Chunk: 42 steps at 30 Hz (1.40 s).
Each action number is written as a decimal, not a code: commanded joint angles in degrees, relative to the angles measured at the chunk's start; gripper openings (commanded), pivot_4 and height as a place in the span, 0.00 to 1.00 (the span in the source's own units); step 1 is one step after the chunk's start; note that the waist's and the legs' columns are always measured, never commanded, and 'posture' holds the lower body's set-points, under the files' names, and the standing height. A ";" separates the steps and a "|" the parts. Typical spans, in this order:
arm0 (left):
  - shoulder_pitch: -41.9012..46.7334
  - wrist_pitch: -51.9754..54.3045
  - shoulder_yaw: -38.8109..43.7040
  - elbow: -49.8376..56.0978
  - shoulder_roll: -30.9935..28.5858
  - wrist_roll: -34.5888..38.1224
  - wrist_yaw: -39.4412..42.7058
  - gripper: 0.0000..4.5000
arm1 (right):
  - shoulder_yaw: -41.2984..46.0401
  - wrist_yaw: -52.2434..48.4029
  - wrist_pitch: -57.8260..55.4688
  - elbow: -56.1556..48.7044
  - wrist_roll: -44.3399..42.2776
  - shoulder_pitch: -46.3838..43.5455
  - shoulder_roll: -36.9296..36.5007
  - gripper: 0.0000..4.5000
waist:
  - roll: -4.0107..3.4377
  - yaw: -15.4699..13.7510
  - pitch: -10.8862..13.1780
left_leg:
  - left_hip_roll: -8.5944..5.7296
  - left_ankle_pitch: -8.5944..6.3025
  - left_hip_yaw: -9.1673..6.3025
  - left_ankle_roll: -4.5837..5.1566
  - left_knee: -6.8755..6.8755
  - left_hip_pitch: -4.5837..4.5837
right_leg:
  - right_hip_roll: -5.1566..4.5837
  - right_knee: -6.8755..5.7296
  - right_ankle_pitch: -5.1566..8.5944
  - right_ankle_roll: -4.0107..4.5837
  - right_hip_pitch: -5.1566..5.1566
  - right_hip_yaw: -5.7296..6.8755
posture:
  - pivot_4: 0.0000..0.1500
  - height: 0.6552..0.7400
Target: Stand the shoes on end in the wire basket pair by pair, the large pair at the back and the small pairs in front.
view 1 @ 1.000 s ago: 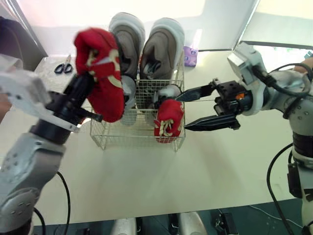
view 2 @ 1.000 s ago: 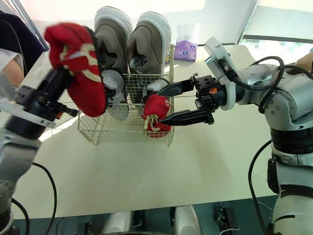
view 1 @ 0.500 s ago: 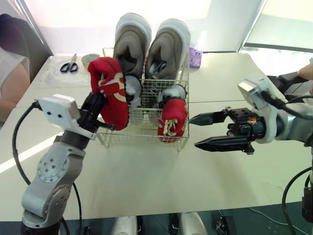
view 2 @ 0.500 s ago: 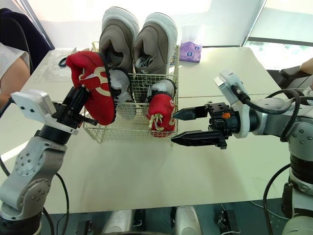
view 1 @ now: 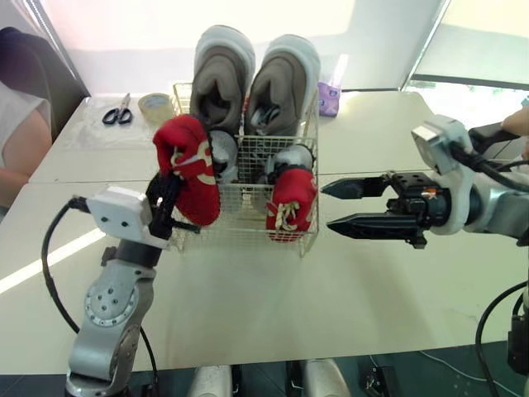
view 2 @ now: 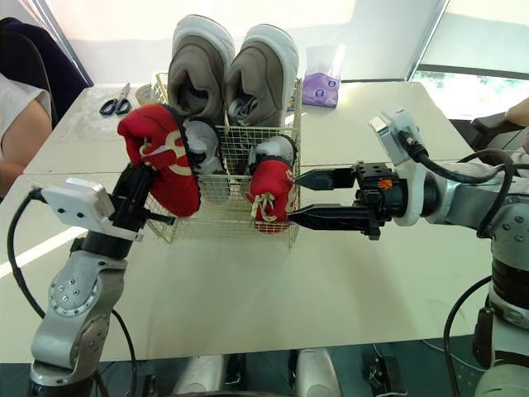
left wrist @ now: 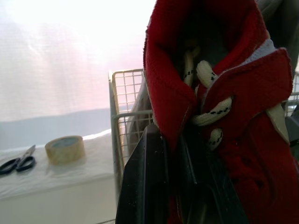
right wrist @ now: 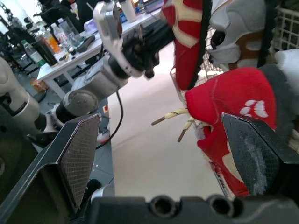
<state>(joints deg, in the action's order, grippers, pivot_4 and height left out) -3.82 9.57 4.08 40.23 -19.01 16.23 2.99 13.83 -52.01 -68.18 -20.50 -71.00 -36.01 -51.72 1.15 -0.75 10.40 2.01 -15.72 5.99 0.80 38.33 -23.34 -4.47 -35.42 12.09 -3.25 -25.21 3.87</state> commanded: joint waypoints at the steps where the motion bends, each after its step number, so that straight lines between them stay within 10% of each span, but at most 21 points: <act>1: -2.79 1.23 -1.52 0.99 0.73 -1.76 1.12 0.01 | 0.76 -0.21 1.76 0.25 -0.10 -0.86 -0.10 1.00 | 0.00 -0.01 0.00 | 0.00 0.00 0.01 0.00 0.00 0.00 | 0.00 0.00 0.00 0.00 0.00 0.00 | 1.00 1.00; 12: -7.08 3.60 -0.84 3.47 -0.38 -2.70 4.59 0.01 | 0.84 -2.98 2.96 0.42 1.40 2.67 -2.41 1.00 | 0.00 -0.04 0.00 | -0.01 -0.04 0.01 0.06 0.00 -0.04 | -0.03 0.06 0.09 0.08 0.00 0.00 | 1.00 1.00; 19: -8.81 10.18 4.47 7.20 -0.58 5.37 6.28 0.69 | 1.13 -1.94 4.82 -0.09 1.38 2.97 -1.39 1.00 | 0.01 0.00 0.01 | 0.00 -0.06 0.00 0.10 0.00 -0.04 | -0.03 0.07 0.10 0.08 -0.02 0.00 | 1.00 1.00; 31: -30.98 23.70 32.96 16.14 -16.22 48.65 14.22 0.69 | 1.91 0.38 9.77 0.44 7.41 9.98 -1.09 1.00 | 0.07 -0.05 -0.01 | 0.02 -0.07 -0.09 0.09 0.02 -0.04 | -0.06 0.08 0.19 0.05 -0.03 0.05 | 1.00 1.00; 42: -40.55 28.21 37.37 2.59 -24.58 36.33 28.16 0.69 | 1.16 -1.39 16.13 -0.70 18.27 25.20 -3.10 1.00 | 0.00 0.07 -0.02 | -0.03 -0.11 -0.05 0.08 -0.06 -0.05 | -0.05 0.23 0.25 0.00 -0.08 0.05 | 1.00 1.00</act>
<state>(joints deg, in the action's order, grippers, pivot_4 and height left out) -45.37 38.48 42.21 43.16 -44.17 52.94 30.47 14.26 -53.95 -53.22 -19.74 -52.93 -10.69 -55.24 1.15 -0.68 10.38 1.99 -15.83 5.94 0.87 38.27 -23.39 -4.54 -35.19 12.34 -3.26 -25.30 3.92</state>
